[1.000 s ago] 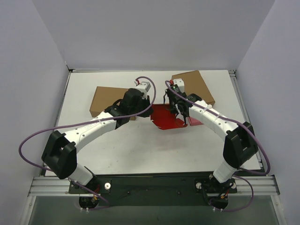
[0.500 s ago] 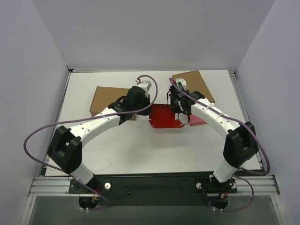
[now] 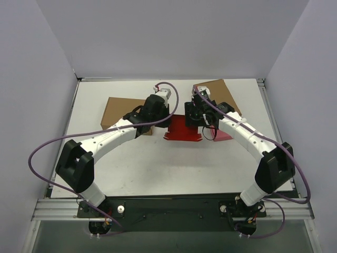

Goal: Fold the paper box
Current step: Fold the paper box at the center of the board.

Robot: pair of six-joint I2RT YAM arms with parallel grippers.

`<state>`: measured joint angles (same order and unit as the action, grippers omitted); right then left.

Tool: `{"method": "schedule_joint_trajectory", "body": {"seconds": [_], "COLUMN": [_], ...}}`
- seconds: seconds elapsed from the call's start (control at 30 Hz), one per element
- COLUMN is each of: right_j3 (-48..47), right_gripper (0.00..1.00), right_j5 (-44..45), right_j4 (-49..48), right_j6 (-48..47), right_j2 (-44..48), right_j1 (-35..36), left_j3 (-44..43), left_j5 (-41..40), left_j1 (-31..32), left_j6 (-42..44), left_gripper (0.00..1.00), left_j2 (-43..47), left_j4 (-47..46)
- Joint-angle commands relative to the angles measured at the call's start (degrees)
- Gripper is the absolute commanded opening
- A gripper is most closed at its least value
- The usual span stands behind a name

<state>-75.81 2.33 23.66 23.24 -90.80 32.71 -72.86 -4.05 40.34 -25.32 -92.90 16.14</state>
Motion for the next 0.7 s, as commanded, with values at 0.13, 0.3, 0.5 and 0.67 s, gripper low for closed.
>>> {"method": "schedule_joint_trajectory", "body": {"seconds": [0.13, 0.3, 0.5, 0.67], "right_j3": [-0.13, 0.57, 1.37, 1.28], "right_gripper": [0.64, 0.66, 0.66, 0.66], "right_j5": [-4.88, -0.85, 1.80, -1.35], "right_j4": [1.56, 4.11, 4.82, 3.24], "right_j6": [1.63, 2.07, 0.41, -12.15], "right_j2": [6.77, 8.89, 10.30, 10.64], "right_j1": [0.34, 0.25, -0.54, -0.54], "left_j3": [-4.13, -2.29, 2.80, 4.83], "left_j5": [2.30, 2.12, 4.05, 9.06], "left_j1": [-0.35, -0.87, -0.87, -1.31], "left_j6": [0.27, 1.23, 3.34, 4.58], "left_gripper": [0.00, 0.00, 0.00, 0.00], "left_j2": [-1.93, -1.41, 2.02, 3.60], "left_j4": [0.82, -0.84, -6.81, -9.02]}}
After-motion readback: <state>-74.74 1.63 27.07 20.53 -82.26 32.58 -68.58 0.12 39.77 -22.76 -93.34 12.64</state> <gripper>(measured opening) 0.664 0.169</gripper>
